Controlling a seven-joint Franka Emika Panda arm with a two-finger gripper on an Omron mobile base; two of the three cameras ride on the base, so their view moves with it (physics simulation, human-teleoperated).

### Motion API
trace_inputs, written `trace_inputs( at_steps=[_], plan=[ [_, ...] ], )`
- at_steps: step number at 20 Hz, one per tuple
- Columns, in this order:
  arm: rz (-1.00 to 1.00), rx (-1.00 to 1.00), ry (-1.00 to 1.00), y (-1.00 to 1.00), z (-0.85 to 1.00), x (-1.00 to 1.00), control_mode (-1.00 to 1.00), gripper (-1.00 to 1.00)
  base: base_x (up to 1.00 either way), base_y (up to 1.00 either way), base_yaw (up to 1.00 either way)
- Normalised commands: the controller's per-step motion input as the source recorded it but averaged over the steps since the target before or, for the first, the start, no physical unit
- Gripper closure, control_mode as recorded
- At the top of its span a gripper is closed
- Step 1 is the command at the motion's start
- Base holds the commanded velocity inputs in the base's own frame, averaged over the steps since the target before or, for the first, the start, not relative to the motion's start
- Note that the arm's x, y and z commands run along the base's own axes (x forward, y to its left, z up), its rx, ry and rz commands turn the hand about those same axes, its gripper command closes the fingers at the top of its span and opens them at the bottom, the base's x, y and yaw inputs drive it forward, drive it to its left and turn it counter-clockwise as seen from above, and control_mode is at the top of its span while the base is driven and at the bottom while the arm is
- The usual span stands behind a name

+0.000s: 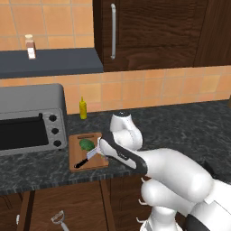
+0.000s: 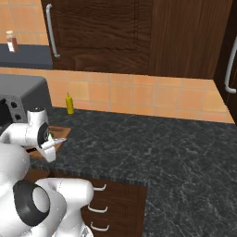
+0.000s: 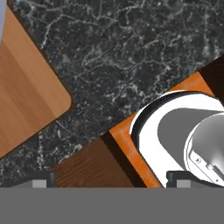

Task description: Place the appropriate cutting tool for cutting the broccoli skin on the cutting board.

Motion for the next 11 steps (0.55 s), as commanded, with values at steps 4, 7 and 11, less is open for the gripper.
trace_inputs(
  at_steps=[4,7,11],
  plan=[
    [0.04,0.06,-0.09,-0.24,0.03,-0.14,-1.0,-1.0,0.0,0.0,0.0],
    [0.15,0.05,-0.11,-0.2,0.0,-0.03,-1.0,-1.0,0.0,0.0,0.0],
    [0.22,0.04,-0.09,-0.14,0.0,0.0,-1.0,-1.0,0.0,0.0,0.0]
  ],
)
